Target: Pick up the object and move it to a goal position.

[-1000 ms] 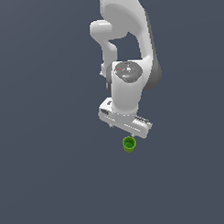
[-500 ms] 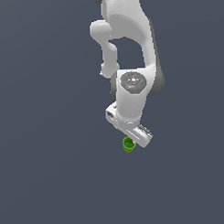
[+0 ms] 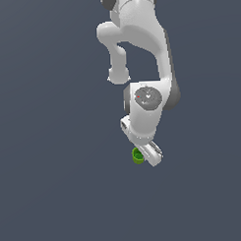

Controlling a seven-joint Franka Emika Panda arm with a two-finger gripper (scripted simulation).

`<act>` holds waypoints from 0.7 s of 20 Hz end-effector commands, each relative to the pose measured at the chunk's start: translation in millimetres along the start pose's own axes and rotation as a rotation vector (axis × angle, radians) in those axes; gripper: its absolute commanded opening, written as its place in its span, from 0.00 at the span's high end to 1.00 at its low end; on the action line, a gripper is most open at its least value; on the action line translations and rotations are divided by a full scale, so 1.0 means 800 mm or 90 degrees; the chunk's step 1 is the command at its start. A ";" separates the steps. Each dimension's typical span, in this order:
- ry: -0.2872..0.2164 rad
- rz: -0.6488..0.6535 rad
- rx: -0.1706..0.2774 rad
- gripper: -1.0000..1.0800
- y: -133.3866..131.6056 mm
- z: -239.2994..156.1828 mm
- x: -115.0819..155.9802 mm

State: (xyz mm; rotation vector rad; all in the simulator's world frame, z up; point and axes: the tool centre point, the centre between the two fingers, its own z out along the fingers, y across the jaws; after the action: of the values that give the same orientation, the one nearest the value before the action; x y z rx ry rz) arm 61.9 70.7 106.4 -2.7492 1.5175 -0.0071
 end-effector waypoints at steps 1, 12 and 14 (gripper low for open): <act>-0.001 0.030 -0.001 0.04 -0.003 0.006 -0.002; -0.002 0.089 -0.002 0.04 -0.009 0.017 -0.007; -0.002 0.086 -0.002 0.04 -0.009 0.017 -0.007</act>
State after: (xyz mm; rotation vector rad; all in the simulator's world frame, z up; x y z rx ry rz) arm 64.6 79.2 92.7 -2.6415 1.7011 0.0005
